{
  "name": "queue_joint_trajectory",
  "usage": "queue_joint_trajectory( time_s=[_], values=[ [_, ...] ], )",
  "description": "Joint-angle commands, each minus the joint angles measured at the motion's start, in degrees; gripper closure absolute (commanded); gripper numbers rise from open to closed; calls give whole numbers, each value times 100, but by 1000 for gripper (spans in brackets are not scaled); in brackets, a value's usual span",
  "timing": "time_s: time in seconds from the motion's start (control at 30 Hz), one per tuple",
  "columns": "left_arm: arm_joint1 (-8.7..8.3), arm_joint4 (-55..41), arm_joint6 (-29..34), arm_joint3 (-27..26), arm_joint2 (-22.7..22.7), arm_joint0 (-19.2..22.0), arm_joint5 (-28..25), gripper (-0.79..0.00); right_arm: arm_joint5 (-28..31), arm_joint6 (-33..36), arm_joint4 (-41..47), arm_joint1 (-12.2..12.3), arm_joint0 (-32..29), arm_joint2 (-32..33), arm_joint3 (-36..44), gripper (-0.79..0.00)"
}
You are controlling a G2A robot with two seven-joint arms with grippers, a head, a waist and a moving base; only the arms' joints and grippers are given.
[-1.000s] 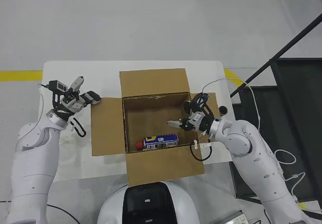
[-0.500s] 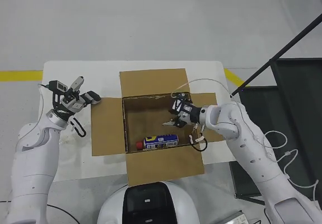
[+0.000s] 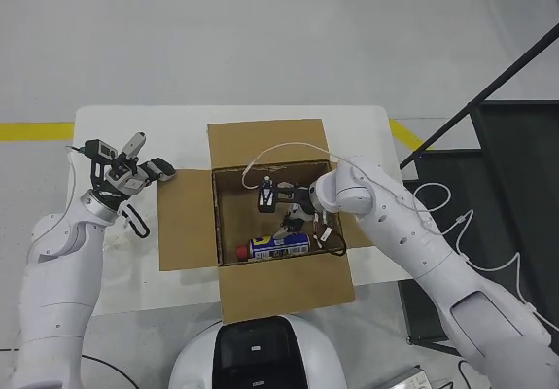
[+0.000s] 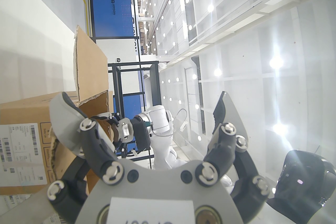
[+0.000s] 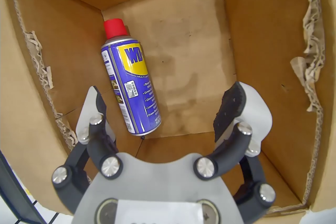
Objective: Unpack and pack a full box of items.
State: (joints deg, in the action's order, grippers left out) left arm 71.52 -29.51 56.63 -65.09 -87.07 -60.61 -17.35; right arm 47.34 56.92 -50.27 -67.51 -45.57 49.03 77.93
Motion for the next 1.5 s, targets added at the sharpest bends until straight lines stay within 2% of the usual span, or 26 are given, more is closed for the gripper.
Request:
queue_joint_trajectory(
  time_s=[0.0, 0.23, 0.47, 0.93, 1.47],
  values=[
    [0, 0, 0, 0, 0, 0, 0, -785, 4, -5, -6, 1, -4, 4, 4, -785],
    [0, 0, 0, 0, 0, 0, 0, -785, -44, -26, -49, -1, -45, -27, 3, -785],
    [0, 0, 0, 0, 0, 0, 0, -785, -199, 157, -254, -118, 116, -544, -133, -785],
    [0, 0, 0, 0, 0, 0, 0, -785, -230, 232, 208, -571, 863, -1607, -1317, -785],
    [0, 0, 0, 0, 0, 0, 0, -785, -428, 14, 291, -1120, 1290, -2321, -2562, -785]
  ],
)
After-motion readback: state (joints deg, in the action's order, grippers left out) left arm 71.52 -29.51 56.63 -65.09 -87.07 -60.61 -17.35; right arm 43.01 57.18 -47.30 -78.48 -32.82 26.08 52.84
